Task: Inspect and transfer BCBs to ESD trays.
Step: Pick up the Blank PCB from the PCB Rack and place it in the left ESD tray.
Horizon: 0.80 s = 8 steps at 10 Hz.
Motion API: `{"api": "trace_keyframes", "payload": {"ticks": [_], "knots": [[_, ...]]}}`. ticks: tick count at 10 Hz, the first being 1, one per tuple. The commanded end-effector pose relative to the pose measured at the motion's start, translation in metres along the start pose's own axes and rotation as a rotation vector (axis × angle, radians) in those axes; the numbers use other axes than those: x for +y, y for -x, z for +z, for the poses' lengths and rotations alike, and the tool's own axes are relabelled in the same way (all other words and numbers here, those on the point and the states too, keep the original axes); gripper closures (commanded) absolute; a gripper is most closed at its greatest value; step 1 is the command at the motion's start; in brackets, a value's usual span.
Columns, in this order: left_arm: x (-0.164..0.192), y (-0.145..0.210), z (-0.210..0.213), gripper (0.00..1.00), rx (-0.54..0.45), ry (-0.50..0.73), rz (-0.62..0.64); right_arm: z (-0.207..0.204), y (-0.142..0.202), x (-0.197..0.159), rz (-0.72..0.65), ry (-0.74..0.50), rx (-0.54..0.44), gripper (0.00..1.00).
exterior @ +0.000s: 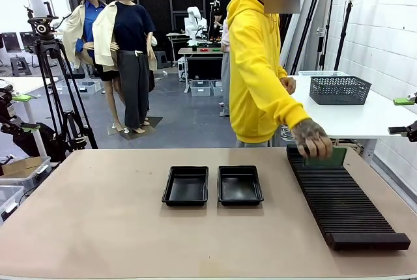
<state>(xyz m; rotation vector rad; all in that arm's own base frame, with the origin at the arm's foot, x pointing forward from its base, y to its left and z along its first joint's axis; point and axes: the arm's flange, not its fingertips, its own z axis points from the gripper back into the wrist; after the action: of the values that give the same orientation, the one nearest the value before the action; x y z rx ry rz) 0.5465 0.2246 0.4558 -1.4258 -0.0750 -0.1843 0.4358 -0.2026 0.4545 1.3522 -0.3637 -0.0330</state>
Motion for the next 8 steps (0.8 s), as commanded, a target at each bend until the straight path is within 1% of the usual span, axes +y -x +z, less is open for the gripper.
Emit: {"api": "trace_keyframes", "payload": {"ticks": [1, 8], "knots": [[-0.0006, -0.0002, 0.0009, 0.0, -0.008, 0.001, 0.004, -0.0002, 0.0, -0.0001, -0.002, 0.0, 0.001, 0.0], [-0.0006, -0.0002, 0.0009, 0.0, -0.008, 0.001, 0.004, -0.0002, 0.0, -0.0001, -0.002, 0.0, 0.001, 0.0]]}}
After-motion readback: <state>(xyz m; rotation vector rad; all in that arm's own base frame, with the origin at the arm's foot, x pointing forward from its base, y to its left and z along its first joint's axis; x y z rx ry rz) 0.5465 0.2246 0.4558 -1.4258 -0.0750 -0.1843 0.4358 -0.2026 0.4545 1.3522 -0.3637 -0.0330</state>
